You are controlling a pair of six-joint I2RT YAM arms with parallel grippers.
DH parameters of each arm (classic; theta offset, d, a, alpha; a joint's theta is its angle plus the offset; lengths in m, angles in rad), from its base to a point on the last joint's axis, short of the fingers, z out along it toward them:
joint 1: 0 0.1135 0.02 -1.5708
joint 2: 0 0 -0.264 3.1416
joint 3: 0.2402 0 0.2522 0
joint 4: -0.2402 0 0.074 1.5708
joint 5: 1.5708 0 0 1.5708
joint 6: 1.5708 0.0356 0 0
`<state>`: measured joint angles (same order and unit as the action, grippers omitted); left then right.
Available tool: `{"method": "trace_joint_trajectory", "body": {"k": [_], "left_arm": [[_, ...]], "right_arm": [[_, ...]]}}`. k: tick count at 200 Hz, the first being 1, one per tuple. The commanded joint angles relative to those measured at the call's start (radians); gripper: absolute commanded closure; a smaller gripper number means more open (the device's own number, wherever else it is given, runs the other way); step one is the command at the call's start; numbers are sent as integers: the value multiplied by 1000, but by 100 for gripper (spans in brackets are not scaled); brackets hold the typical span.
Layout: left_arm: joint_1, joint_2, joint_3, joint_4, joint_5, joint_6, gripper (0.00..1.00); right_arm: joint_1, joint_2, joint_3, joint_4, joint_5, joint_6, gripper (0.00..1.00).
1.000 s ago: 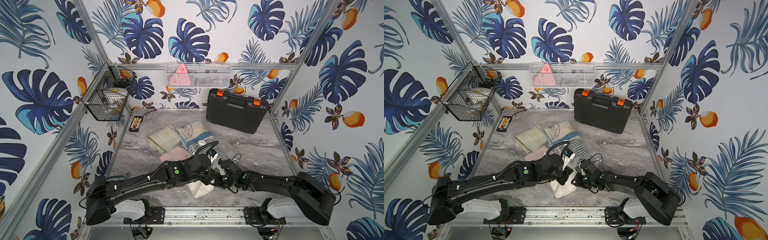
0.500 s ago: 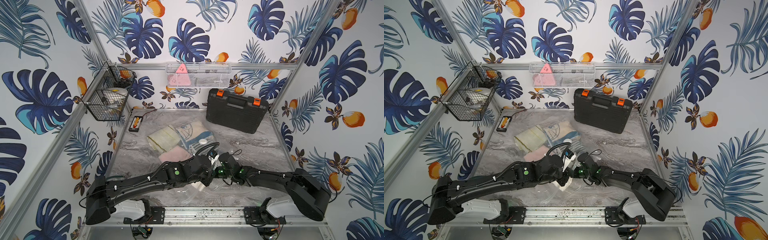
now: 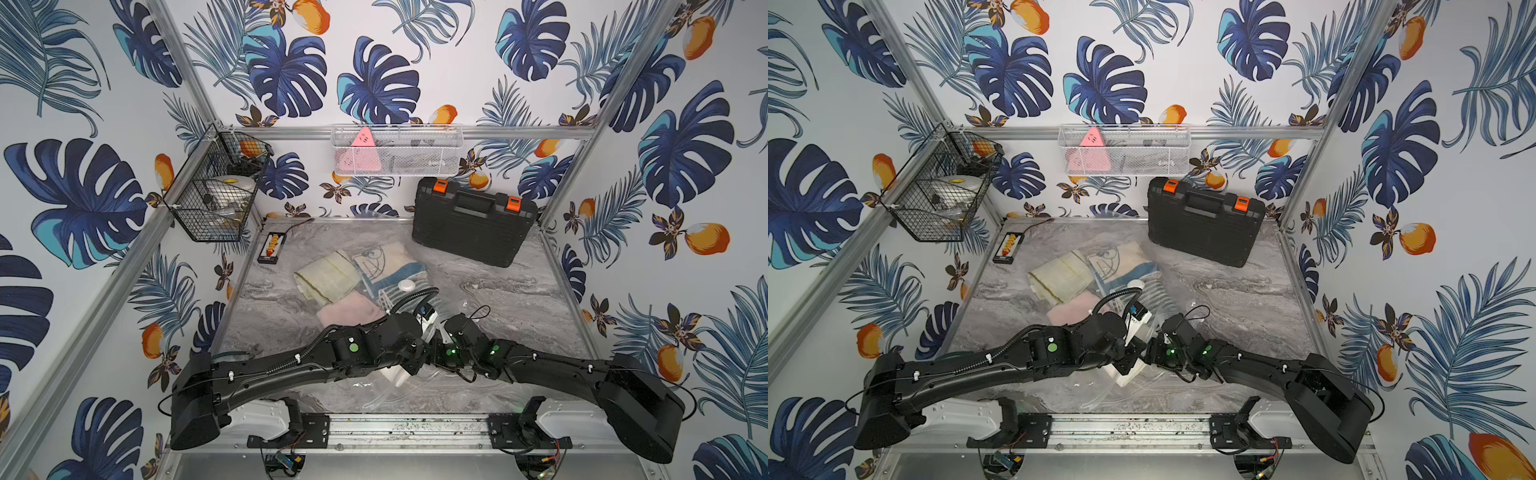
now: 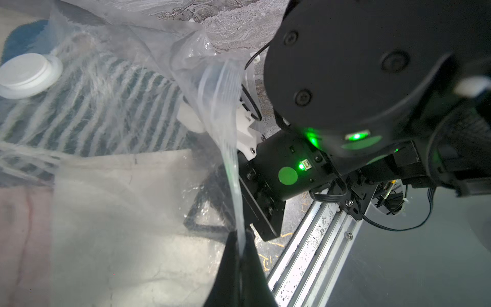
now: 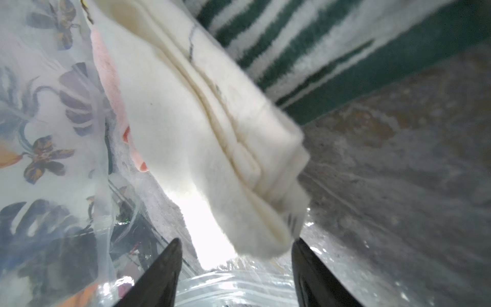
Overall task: Place the folded towel into the vacuum bag
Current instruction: Place the towel in the vacuum bag.
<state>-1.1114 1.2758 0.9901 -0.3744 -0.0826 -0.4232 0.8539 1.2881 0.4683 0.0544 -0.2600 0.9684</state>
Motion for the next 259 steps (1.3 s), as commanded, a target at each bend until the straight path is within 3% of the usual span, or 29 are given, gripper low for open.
{"method": "trace_joint_trajectory", "body": {"k": [1, 19, 28, 44, 58, 83, 102, 117, 136, 157, 179, 219, 259], "left_arm": [[-1, 9, 14, 54, 5, 11, 100], [-1, 17, 29, 47, 0, 20, 100], [-1, 20, 36, 45, -3, 21, 100], [-1, 16, 34, 46, -11, 20, 100], [-1, 8, 28, 45, -14, 18, 100], [-1, -6, 13, 46, -17, 17, 100], [-1, -5, 15, 40, -16, 22, 100], [-1, -6, 15, 46, -14, 20, 100], [-1, -1, 16, 58, -14, 17, 100], [-2, 5, 22, 61, -14, 19, 100], [-2, -1, 15, 66, -22, 17, 100], [-2, 2, 17, 59, -31, 24, 100], [-2, -23, 8, 68, -46, 24, 100]], "right_arm": [[27, 76, 2, 108, 10, 76, 34], [61, 174, 3, 260, 39, 117, 39], [74, 217, 8, 320, 44, 130, 46], [89, 244, 26, 346, 42, 109, 73], [94, 199, 39, 293, 48, 37, 89], [67, 13, -18, 279, 37, -64, 98], [-32, -106, -119, 425, -43, -17, 100], [-87, -75, -156, 582, -90, 43, 100], [-84, 125, -112, 799, -157, 109, 100], [-78, 385, -86, 1172, -195, 266, 100], [-59, 578, -72, 1425, -198, 398, 100], [41, 732, 1, 1445, -145, 438, 100], [46, 680, -30, 1327, -128, 381, 100]]}}
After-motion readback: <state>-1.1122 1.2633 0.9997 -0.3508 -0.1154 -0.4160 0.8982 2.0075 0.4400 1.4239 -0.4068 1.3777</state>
